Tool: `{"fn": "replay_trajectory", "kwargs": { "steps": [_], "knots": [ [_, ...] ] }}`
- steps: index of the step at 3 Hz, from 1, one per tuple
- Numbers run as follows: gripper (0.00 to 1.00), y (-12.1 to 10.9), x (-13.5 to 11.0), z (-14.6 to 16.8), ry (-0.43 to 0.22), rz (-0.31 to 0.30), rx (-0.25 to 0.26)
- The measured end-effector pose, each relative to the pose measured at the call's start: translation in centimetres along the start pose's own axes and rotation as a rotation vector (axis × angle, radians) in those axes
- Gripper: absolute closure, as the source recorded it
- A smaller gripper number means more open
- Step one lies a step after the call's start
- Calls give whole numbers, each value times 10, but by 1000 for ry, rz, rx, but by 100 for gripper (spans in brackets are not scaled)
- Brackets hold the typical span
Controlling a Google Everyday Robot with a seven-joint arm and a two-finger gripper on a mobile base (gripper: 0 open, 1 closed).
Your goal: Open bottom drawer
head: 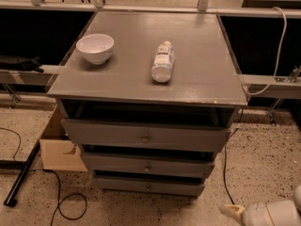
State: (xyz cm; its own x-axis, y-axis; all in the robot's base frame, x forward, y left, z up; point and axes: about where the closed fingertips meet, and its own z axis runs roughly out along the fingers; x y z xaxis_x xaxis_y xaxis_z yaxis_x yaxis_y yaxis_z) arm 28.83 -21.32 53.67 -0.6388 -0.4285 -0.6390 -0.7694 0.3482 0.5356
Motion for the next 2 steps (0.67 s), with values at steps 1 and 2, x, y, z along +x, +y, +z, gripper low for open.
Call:
{"fn": "replay_trajectory", "kwargs": {
  "steps": [1,2],
  "knots": [
    [0,-12,27,33,28,51,-7],
    [0,-14,26,38,11,51,-19]
  ]
}}
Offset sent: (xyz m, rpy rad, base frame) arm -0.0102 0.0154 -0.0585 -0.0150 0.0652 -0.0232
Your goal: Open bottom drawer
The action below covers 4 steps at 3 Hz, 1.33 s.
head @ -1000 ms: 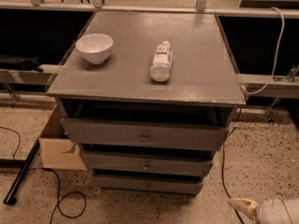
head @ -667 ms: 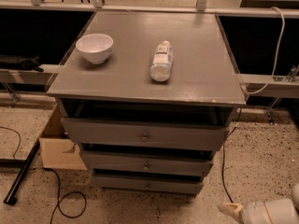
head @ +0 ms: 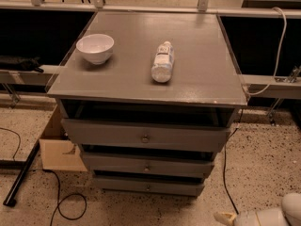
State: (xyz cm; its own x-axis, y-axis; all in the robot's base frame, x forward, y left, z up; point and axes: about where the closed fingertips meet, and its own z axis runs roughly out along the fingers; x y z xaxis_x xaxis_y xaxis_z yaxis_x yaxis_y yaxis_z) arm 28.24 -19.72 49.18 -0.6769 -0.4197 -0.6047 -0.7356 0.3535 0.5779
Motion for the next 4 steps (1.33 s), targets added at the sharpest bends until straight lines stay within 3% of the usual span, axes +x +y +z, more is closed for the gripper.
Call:
{"fn": "replay_trajectory", "kwargs": {
  "steps": [1,2,4],
  "knots": [
    [0,-5,-6,14,-39,-2,-28],
    [0,-27,-40,26,-107,-15,-36],
    [0,-26,-38,24,-117,-22,-30]
  ]
}}
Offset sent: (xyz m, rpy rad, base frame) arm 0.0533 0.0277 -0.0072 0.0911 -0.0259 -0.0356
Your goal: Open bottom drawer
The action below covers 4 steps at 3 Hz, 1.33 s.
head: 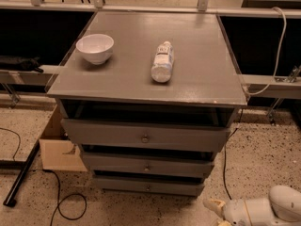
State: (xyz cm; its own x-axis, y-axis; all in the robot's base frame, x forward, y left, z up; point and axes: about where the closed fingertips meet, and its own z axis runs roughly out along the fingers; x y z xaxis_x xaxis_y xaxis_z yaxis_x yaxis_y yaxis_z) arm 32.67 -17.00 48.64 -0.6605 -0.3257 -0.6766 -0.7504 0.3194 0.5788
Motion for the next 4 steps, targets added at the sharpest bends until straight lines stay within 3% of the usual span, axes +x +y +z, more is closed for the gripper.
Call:
{"fn": "replay_trajectory", "kwargs": {
  "steps": [1,2,3,4],
  "knots": [
    [0,-11,10,7,-13,-42,-18],
    [0,-21,13,13,-64,-101,-2],
    [0,-29,9,16,-143,-145,50],
    [0,-37,3,17,-246,-164,142]
  ]
}}
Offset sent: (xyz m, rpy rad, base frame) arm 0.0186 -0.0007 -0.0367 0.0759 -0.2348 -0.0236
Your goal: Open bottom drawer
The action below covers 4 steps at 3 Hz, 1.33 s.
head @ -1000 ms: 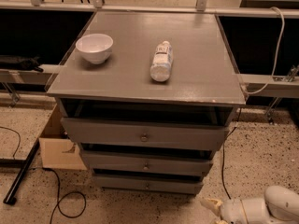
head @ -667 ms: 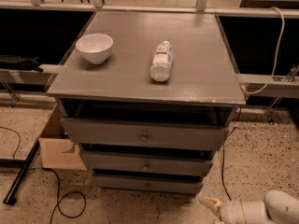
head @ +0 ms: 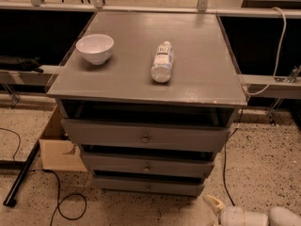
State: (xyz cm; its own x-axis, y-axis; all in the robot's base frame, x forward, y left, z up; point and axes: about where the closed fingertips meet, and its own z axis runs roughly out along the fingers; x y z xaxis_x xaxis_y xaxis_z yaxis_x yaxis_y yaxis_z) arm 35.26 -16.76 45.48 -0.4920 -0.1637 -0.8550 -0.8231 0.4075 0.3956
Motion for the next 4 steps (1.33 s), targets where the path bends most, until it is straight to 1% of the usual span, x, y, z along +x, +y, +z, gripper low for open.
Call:
{"fn": "replay_trajectory", "kwargs": {
  "steps": [1,2,3,4],
  "knots": [
    [0,0,0,0,0,0,0],
    [0,-1,22,11,-11,35,26],
    [0,-2,50,24,-36,72,85],
    [0,-3,69,30,-65,88,149]
  ]
}}
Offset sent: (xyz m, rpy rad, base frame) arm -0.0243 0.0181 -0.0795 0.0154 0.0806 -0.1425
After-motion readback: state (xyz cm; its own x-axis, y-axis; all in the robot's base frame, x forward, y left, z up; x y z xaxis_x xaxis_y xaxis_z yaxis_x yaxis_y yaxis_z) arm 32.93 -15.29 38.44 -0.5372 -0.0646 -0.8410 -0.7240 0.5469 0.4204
